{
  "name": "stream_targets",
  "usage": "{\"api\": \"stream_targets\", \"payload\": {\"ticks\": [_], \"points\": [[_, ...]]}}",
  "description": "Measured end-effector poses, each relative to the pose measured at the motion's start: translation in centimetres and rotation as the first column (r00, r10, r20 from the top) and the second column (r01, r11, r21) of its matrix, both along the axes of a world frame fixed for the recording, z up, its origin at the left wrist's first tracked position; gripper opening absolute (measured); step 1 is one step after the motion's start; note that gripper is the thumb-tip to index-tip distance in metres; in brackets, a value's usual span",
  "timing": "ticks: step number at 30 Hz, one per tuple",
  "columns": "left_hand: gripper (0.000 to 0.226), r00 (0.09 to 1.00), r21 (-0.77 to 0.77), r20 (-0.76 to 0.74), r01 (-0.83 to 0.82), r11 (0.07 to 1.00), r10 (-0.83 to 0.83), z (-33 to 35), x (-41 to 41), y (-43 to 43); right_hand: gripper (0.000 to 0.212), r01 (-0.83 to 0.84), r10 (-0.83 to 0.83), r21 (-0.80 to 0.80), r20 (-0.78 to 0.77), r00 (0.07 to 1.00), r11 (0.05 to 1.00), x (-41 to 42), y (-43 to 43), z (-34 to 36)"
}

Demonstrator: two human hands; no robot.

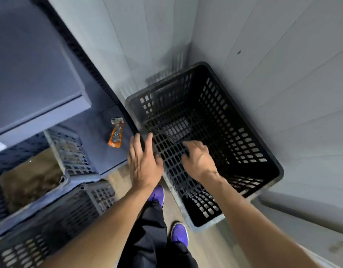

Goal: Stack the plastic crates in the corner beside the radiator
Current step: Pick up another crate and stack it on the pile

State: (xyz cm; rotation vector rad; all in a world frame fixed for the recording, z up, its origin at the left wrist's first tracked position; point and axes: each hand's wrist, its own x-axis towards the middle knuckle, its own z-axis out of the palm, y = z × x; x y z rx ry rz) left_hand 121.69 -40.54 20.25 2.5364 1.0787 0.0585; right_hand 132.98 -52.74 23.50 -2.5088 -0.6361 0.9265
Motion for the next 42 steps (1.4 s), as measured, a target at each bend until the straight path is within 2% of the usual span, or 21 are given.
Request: {"api": "stream_targets", "payload": {"ticks": [5,9,13,14,17,22,26,33,37,42], "points": [[0.074,0.996,-0.139,-0.040,-0.086,0.986,0.082,0.4,-7.8,-5.4,0.044,-0.124,0.126,0.053,-0.051,0.991,0.991,-6.3,-2.9,1.1],[0.070,0.978,-0.265,-0.171,-0.162,0.950,0.119,0.2,-14.1,-7.3,0.040,-0.173,0.176,0.054,-0.043,0.984,0.983,-11.1,-3.5,0.5],[0.069,0.950,-0.279,-0.258,-0.249,0.927,0.177,0.0,-20.0,-7.7,0.038,-0.202,0.189,0.037,0.220,0.957,0.979,-15.3,-2.8,0.2],[0.068,0.946,-0.281,-0.267,-0.257,0.925,0.182,-0.1,-21.2,-7.8,0.039,-0.213,0.193,0.057,0.245,0.950,0.975,-16.0,-2.6,0.2],[0.066,0.931,-0.276,-0.295,-0.299,0.913,0.215,-0.2,-25.0,-7.7,0.041,-0.284,0.267,0.092,0.165,0.950,0.954,-19.4,-1.7,-0.3],[0.066,0.929,-0.277,-0.255,-0.335,0.901,0.267,-0.1,-31.1,-6.5,0.047,-0.433,0.432,-0.003,-0.025,0.901,0.902,-26.1,0.1,-1.0],[0.063,0.941,-0.299,-0.172,-0.331,0.895,0.291,-0.8,-36.2,-4.6,0.048,-0.473,0.470,-0.058,-0.058,0.881,0.879,-32.1,2.1,-1.3],[0.058,0.949,-0.309,-0.122,-0.314,0.898,0.290,-3.4,-47.3,-0.5,0.047,-0.509,0.503,-0.121,-0.074,0.861,0.852,-44.0,6.2,-3.0],[0.060,0.953,-0.299,-0.164,-0.296,0.907,0.256,-4.6,-53.4,1.2,0.046,-0.528,0.516,-0.136,-0.115,0.849,0.838,-49.6,8.2,-4.6],[0.058,0.932,-0.315,-0.276,-0.320,0.893,0.237,-6.8,-59.3,2.1,0.051,-0.617,0.593,-0.217,-0.172,0.787,0.757,-54.2,9.6,-7.1]]}}
